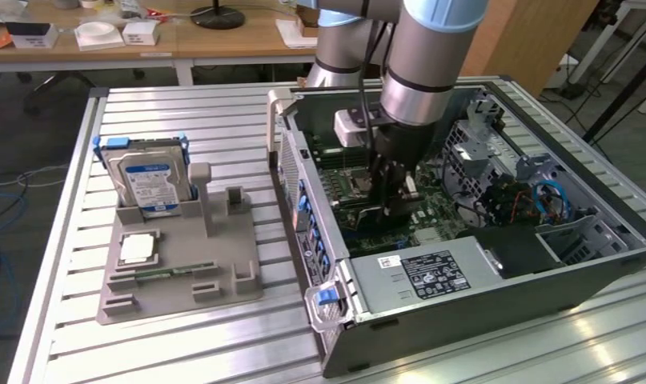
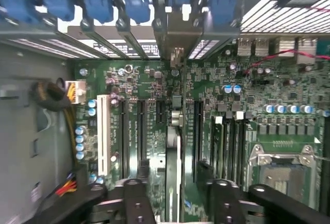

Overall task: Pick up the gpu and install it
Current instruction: 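Insert the gpu into the slot, then press down on the gpu until it lock into place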

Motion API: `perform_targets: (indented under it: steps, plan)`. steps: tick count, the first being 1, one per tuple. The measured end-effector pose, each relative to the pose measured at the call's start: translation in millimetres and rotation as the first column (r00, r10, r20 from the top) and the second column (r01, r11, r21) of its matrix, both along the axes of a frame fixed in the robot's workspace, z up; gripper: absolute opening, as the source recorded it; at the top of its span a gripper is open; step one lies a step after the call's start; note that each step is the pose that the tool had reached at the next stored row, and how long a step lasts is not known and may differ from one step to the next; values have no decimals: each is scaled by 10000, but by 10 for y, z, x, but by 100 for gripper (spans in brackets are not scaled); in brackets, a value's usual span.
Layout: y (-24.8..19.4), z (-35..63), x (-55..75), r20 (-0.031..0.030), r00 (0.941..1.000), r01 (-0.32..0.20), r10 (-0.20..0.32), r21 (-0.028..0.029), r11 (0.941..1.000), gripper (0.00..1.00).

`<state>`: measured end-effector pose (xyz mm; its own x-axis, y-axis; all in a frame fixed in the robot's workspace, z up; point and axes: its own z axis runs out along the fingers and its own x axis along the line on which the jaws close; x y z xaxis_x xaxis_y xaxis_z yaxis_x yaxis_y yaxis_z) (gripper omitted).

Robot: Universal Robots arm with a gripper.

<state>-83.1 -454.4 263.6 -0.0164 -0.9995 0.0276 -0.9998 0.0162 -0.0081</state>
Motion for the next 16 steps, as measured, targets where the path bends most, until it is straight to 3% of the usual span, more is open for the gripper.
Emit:
perform_targets:
  steps: [4, 8, 16]
  plan:
    - [1, 146, 0, 0, 10000, 0, 0, -53, 10000, 31]
    - [1, 180, 0, 2, 10000, 0, 0, -76, 10000, 14]
    - [1, 182, 0, 0, 10000, 0, 0, -79, 10000, 11]
